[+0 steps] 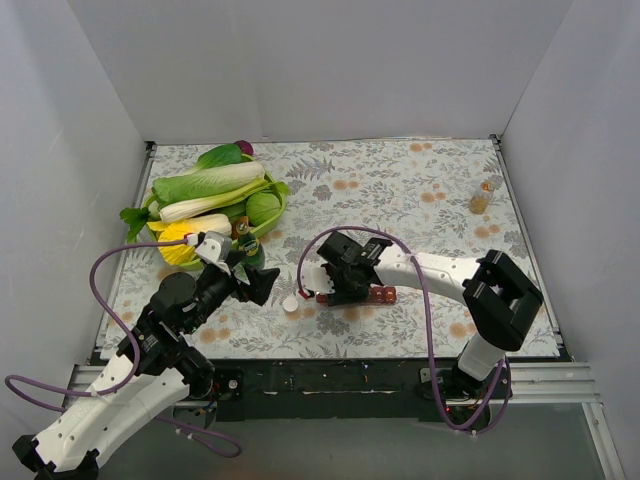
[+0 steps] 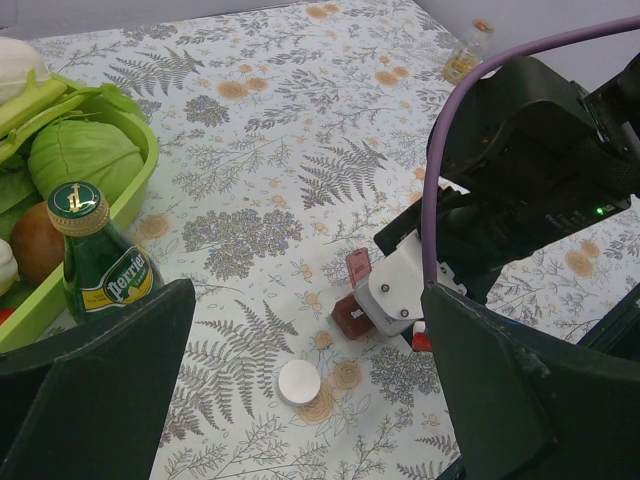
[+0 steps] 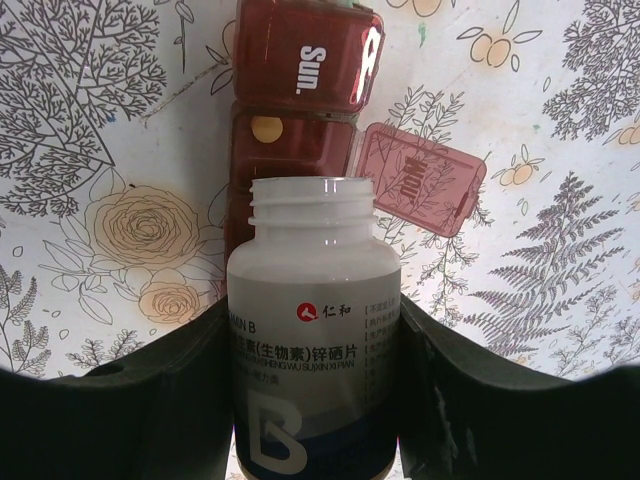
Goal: Sort the pills into containers
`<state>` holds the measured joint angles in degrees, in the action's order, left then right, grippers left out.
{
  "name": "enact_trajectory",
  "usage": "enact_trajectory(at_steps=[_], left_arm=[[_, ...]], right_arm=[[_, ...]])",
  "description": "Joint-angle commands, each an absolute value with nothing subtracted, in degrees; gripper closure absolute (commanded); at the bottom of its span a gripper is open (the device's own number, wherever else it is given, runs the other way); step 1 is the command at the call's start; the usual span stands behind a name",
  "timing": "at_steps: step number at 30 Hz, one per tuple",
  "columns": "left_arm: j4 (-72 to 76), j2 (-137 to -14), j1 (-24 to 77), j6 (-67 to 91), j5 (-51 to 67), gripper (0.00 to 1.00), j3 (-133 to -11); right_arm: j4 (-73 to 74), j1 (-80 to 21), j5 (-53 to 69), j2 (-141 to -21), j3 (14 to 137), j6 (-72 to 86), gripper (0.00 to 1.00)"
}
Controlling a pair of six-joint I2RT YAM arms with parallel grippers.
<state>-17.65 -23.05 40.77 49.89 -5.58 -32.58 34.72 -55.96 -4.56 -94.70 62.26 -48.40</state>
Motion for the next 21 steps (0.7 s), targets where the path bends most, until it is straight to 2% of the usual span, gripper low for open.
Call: enact_trajectory(at_steps=[1,21], left_arm=[[-18.0,-23.1,40.6,49.7,-6.0,0.02,-33.0],[-18.1,-23.0,40.6,49.8,-5.9,0.02,-33.0]], right_arm=[[36.3,-56.6,-6.0,-95.5,65.2,-49.5,0.97],[37.1,-57.1,-7.0,-95.4,65.9,-49.8,0.97]])
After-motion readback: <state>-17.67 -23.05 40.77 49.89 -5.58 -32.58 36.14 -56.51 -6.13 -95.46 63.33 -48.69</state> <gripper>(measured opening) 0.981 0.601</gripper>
